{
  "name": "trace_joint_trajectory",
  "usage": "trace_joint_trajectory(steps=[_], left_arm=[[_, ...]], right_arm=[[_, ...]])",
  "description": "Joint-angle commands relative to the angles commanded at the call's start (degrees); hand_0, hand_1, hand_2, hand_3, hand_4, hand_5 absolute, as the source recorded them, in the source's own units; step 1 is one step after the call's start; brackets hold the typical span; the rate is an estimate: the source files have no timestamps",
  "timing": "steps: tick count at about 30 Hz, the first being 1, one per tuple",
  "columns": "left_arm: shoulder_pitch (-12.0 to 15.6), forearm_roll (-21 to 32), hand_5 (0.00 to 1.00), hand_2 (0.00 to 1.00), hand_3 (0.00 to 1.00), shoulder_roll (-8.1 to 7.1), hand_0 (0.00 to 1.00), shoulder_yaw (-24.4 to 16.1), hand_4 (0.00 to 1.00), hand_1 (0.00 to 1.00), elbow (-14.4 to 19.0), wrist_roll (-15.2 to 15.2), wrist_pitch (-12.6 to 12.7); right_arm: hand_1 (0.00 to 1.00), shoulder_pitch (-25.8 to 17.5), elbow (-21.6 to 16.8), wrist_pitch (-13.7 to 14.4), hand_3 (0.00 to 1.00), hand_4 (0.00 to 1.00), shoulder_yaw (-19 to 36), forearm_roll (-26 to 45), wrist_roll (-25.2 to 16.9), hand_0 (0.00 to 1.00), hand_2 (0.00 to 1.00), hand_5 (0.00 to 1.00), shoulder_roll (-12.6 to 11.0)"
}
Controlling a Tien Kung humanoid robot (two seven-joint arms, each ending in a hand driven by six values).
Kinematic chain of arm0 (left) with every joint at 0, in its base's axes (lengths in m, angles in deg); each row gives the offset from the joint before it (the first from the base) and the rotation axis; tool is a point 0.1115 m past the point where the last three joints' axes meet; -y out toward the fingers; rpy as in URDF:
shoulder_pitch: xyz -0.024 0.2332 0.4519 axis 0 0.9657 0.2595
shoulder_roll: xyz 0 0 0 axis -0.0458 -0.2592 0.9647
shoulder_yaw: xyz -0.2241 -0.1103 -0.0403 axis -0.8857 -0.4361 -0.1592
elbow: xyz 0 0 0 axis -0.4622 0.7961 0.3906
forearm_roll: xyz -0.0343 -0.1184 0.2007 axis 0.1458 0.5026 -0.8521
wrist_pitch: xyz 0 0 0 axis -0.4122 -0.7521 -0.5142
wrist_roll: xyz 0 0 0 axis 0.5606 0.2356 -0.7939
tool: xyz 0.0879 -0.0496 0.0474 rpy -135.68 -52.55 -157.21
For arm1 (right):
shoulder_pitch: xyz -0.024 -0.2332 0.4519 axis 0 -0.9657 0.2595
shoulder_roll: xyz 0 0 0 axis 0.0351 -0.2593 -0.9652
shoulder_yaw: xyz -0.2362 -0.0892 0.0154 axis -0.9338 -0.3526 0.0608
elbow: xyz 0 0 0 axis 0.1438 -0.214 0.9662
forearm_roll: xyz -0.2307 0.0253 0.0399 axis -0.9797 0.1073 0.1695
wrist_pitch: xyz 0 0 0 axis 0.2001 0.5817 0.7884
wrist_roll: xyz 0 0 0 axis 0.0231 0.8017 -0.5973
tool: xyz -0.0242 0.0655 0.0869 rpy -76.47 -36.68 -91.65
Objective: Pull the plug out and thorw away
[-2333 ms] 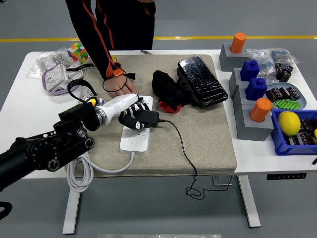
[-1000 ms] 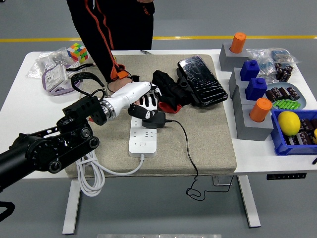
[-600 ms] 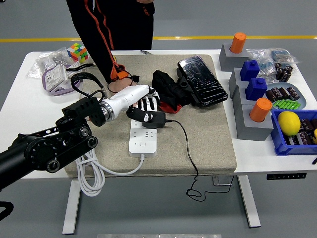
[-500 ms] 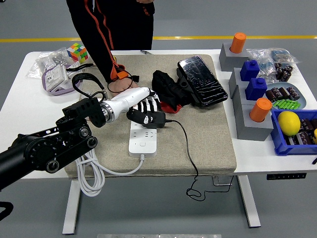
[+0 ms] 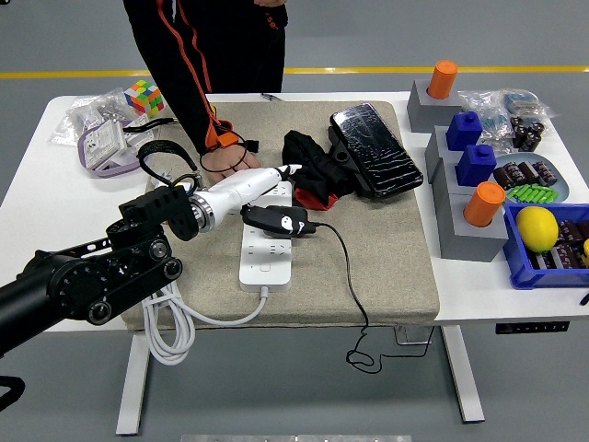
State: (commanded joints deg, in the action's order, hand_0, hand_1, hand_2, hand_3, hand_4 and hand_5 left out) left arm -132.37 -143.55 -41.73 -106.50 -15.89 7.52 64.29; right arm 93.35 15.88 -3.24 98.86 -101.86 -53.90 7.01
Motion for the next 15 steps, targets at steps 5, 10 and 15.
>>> trace_joint_trajectory(steps=[5,10,15], left_arm=[[-0.7,-1.3,0.178,0.692,0.768,0.61,0.65,2.5,0.998,0.677,-2.7,-0.3,2.2],[-1.0,-1.9,0.178,0.692,0.768,1.14,0.65,3.4,0.998,0.677,-4.3,-0.2,3.7],[-1.1,-1.2,0.055,0.572,0.632,1.38,0.554,4.0,0.998,0.613,-4.9,-0.1,4.0]], right_arm=[[0.698,0.1,-0.1,0.0,0.699,0.998,-0.2,0.1,0.0,0.66,0.706,0.508,-0.1],[0.698,0.1,0.0,0.0,0.699,0.998,-0.2,0.1,0.0,0.66,0.706,0.508,-0.1],[0.698,0.0,0.0,0.0,0.698,0.998,-0.4,0.2,0.0,0.66,0.706,0.508,-0.1]])
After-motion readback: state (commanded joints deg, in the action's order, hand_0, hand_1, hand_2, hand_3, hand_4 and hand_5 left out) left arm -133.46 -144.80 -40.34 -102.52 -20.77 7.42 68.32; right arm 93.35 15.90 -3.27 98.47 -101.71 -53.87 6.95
